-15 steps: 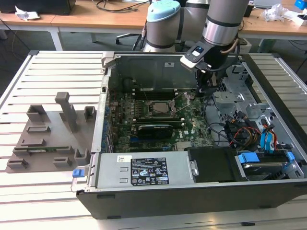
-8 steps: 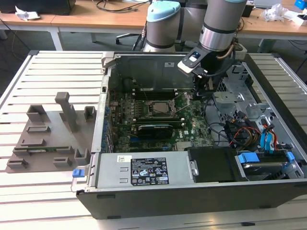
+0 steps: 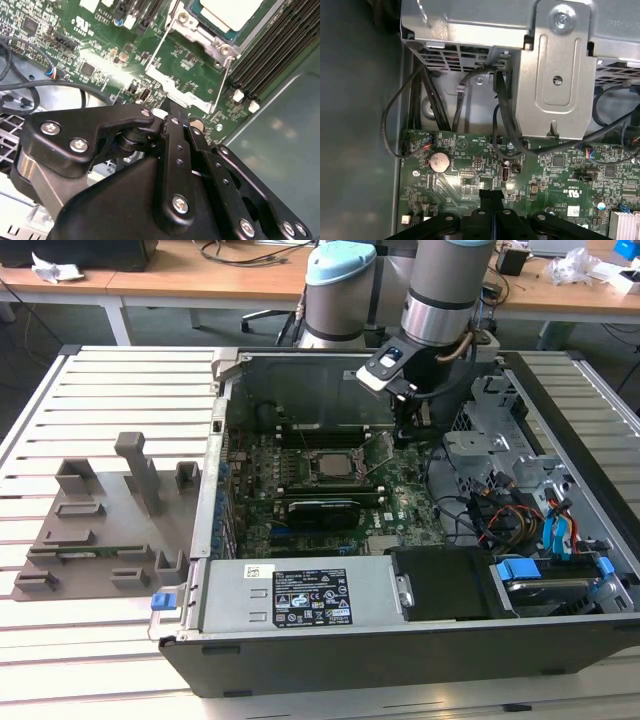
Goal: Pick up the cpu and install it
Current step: 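Close the cpu cover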
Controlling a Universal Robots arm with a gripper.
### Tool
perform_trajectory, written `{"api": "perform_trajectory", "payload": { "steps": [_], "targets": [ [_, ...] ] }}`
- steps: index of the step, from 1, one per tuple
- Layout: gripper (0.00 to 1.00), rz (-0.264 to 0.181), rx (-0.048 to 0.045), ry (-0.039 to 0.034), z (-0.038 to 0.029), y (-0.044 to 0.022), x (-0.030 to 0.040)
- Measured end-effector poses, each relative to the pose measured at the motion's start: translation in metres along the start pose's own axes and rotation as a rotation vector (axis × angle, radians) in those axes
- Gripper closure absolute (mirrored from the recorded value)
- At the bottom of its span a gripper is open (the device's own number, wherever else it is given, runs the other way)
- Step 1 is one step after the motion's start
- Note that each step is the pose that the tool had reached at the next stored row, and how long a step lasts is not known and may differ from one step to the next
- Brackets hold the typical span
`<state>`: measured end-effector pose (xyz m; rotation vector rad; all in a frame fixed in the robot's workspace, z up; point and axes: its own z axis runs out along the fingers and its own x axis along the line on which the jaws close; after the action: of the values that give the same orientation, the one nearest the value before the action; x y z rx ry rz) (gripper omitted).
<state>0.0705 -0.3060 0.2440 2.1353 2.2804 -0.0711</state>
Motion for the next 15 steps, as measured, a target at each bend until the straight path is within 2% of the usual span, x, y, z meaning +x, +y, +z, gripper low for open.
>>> {"api": "perform_trajectory", "payload": {
  "steps": [11,15],
  "targets": [
    [0.89,0.000,-0.0016,-0.0001,0.0004,-0.0158,0.0010],
    [0.89,0.000,-0.0015,0.0000,0.0005,-0.0181,0.0012]
  ]
}}
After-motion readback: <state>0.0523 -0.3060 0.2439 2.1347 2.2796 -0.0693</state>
